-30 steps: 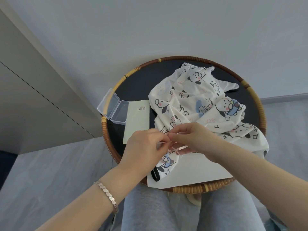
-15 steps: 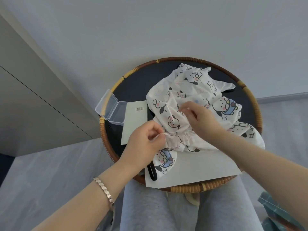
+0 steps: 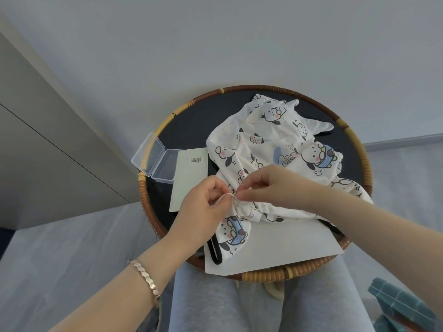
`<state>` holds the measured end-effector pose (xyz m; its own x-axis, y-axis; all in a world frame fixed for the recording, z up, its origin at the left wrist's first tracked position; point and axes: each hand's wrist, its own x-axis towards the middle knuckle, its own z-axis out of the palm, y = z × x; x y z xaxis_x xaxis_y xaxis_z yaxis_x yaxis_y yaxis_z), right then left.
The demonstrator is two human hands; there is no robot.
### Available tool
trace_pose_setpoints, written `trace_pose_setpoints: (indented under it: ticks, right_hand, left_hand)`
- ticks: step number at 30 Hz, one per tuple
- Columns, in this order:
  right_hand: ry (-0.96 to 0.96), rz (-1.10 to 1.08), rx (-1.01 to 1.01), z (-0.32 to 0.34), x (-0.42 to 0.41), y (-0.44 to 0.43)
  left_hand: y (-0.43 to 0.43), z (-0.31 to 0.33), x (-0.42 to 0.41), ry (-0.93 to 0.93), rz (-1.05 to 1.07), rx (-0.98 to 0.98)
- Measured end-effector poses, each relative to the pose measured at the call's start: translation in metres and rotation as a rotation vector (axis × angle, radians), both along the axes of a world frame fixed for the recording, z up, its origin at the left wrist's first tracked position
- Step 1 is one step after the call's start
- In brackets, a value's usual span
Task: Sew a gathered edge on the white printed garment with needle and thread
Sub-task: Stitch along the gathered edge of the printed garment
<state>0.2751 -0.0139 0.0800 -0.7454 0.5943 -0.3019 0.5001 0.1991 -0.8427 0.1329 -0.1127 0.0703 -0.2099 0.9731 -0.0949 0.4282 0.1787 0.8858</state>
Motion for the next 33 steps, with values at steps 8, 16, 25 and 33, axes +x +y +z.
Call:
trace_pose_setpoints:
  ticks: [8, 16, 25, 33]
  right_hand:
    - [-0.401, -0.217, 0.345, -0.027, -0.001, 0.03]
    - [-0.412, -0.307, 0.379, -0.026, 0.014, 0.038]
    - [-0.011, -0.042, -0.166, -0.008, -0.003, 0.005]
    - [-0.222, -0.385, 0.193, -0.023, 0.009, 0.026]
  left_hand:
    - [-0.003, 0.0, -0.001, -0.013, -0.02, -0.013]
    - [-0.003, 0.002, 0.002, -0.045, -0.024, -0.008]
    - [-0.004, 0.006, 0.003, -0.07, -0.025, -0.004]
    - [-0.006, 0.008, 0.003, -0.061, -0.042, 0.001]
